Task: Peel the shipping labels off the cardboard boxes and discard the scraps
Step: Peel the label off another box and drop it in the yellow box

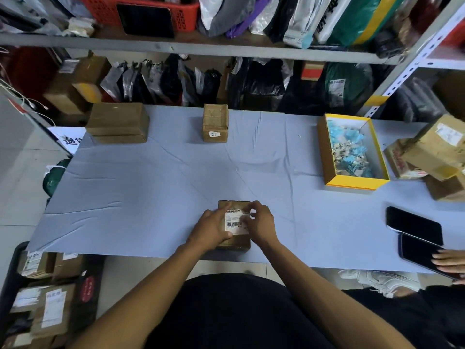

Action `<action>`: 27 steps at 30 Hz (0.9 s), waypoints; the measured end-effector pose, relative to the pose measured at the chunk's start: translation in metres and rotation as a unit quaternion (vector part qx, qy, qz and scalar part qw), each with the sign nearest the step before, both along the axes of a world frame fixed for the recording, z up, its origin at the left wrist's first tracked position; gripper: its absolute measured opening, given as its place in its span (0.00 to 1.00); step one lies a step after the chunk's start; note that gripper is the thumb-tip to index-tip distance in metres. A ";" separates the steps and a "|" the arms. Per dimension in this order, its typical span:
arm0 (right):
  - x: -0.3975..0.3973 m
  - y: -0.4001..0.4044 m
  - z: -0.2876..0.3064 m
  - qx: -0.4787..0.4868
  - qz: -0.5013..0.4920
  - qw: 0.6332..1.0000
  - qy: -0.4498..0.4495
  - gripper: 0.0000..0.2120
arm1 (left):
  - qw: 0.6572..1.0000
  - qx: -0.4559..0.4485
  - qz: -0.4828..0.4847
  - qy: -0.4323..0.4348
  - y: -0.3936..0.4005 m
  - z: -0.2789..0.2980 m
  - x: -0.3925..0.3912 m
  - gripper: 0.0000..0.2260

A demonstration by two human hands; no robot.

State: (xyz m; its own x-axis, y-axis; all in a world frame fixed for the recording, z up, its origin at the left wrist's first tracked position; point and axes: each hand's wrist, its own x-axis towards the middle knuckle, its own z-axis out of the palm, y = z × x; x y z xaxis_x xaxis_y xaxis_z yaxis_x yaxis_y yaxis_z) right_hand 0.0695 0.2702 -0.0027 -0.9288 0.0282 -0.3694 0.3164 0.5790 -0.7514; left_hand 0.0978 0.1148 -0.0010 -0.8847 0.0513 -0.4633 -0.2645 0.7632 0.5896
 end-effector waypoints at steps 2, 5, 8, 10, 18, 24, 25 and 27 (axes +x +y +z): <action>-0.001 -0.002 -0.001 -0.011 -0.036 0.999 -0.012 0.04 | 1.000 -0.016 -0.017 0.000 -0.001 0.000 -0.001 0.38; 0.001 0.000 -0.004 -0.016 -0.046 0.999 0.003 0.02 | 0.999 -0.027 -0.025 -0.002 -0.002 0.000 -0.003 0.39; 0.002 0.002 -0.008 -0.002 -0.033 0.999 0.039 0.02 | 0.999 -0.036 -0.028 -0.001 -0.003 -0.001 -0.004 0.39; 0.003 0.002 -0.009 0.006 -0.018 0.998 0.063 0.02 | 0.999 -0.039 -0.028 0.000 -0.003 -0.001 -0.004 0.39; 0.009 0.014 -0.005 -0.059 -0.037 0.996 0.047 0.18 | 0.998 -0.040 -0.042 0.012 -0.004 0.000 -0.004 0.38; 0.006 0.010 -0.010 -0.029 -0.006 0.997 0.071 0.03 | 0.998 -0.041 -0.045 0.014 -0.004 0.001 -0.004 0.38; 0.005 0.010 -0.011 -0.023 -0.003 0.997 0.070 0.02 | 0.998 -0.042 -0.045 0.015 -0.003 0.001 -0.004 0.38; 0.005 0.011 -0.013 -0.006 0.012 0.997 0.074 0.01 | 0.998 -0.039 -0.040 0.015 -0.004 0.000 -0.004 0.38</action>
State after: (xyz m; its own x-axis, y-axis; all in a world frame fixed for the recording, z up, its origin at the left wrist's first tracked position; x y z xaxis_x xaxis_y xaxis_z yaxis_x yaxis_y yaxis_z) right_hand 0.0741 0.2811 -0.0152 -0.9736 0.0011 -0.2282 0.1871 0.5761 -0.7957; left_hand 0.0937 0.1104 -0.0009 -0.8931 0.0865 -0.4414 -0.1841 0.8251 0.5341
